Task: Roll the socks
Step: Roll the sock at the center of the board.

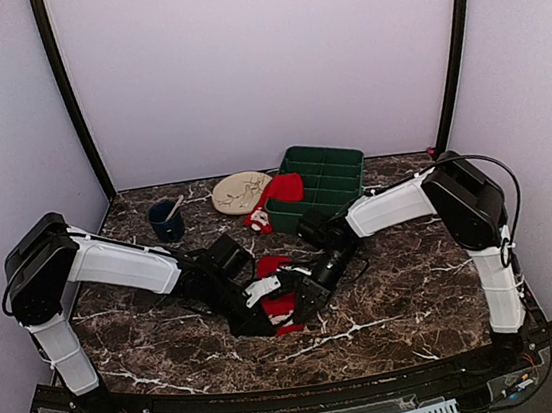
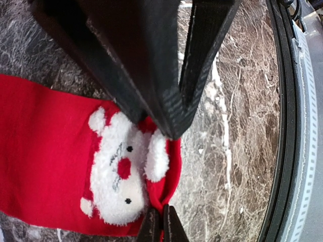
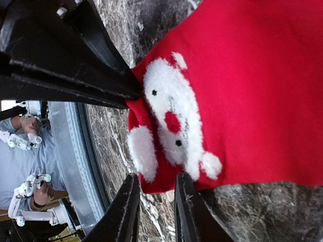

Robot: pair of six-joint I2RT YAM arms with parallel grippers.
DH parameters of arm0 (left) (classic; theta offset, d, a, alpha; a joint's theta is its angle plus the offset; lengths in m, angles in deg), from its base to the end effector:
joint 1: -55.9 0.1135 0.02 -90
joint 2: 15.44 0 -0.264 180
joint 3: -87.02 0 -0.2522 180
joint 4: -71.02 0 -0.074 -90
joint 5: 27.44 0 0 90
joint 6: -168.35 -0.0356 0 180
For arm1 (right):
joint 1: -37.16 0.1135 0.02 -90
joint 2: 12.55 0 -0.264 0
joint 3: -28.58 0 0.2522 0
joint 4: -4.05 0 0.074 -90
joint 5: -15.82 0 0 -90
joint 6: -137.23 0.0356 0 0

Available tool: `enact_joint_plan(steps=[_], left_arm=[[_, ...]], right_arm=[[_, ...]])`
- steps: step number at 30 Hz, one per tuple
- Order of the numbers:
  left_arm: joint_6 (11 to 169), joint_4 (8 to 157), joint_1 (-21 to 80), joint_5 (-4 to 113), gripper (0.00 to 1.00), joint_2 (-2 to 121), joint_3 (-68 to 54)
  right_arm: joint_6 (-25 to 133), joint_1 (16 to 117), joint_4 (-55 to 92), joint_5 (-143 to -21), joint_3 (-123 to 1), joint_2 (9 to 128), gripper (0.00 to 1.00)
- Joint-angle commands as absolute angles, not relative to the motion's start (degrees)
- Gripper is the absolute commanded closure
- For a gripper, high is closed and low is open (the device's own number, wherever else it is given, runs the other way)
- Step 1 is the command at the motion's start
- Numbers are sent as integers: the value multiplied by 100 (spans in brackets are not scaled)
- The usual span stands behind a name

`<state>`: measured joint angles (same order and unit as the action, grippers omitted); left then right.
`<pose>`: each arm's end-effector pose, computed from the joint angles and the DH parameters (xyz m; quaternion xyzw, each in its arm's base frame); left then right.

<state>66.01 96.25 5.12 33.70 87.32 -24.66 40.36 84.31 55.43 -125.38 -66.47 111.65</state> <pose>0.2013 -0.2738 0.1376 0.5448 0.7624 -0.3105 0.1600 0.2547 0.3154 0.1140 0.4399 -0.7845 -0.4299 0.0784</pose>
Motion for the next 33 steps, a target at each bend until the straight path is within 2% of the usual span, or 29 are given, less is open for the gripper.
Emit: enact_joint_plan(steps=[1, 21, 27, 33], left_arm=[[6653, 9955, 704, 2997, 100, 8732, -2300], [6770, 10403, 1199, 1708, 100, 9258, -1864], [6789, 10461, 1294, 1510, 100, 9340, -1844], [6785, 10638, 1383, 1362, 100, 9502, -1694]], right_arm=[[4241, 8331, 5082, -12434, -6464, 10856, 76], [4947, 8204, 3373, -11434, -5176, 9874, 77], [5117, 8219, 2754, -10727, -4421, 9397, 79], [4961, 8499, 2352, -9527, -3839, 8838, 80]])
